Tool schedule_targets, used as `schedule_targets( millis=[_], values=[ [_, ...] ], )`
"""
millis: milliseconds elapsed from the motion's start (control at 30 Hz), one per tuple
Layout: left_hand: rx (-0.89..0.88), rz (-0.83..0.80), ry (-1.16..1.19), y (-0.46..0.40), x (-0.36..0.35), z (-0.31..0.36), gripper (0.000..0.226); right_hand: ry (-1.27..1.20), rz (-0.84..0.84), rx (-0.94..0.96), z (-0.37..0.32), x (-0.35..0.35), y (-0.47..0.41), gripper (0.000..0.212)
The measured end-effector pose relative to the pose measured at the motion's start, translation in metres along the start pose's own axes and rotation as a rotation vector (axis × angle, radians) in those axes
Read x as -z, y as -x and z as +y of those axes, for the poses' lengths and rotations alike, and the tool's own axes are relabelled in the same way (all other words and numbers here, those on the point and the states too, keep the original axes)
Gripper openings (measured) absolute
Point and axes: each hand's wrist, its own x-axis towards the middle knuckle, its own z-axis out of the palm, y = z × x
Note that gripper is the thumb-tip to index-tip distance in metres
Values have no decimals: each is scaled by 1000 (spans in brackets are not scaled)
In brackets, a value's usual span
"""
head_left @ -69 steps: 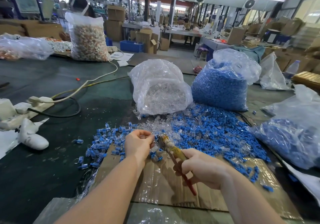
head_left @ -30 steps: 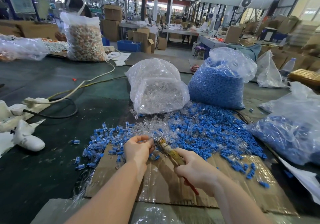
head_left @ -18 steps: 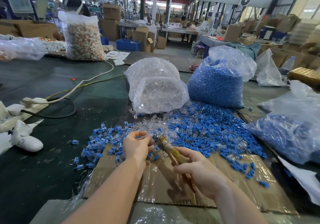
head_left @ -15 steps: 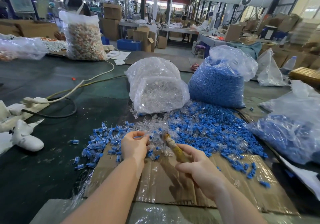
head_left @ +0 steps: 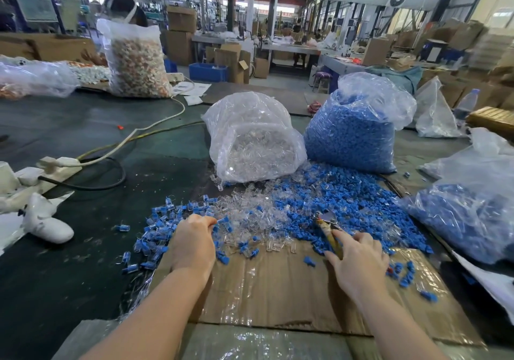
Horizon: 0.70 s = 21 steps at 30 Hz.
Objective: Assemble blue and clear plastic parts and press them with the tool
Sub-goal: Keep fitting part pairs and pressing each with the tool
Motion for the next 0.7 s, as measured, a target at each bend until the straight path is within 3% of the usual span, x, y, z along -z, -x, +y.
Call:
schedule_targets(
  millis=[167, 367, 467, 600, 700],
  values=[
    [-67, 19, -105, 6, -2, 7, 31, 51, 11, 5, 5, -9, 2, 54],
    [-248, -91, 168, 33, -17, 36, 27, 136, -38, 7, 5, -5, 2, 57],
    [-310, -179, 202, 43, -27, 46, 27, 122, 44, 56, -2, -2, 9, 56],
    [-328, -248, 174, 50, -38, 52, 37, -115, 312, 392, -16, -6, 25, 17],
    [-313, -276, 139, 55, -44, 54, 44, -65, 121, 380, -27, -13, 30, 12]
  ],
)
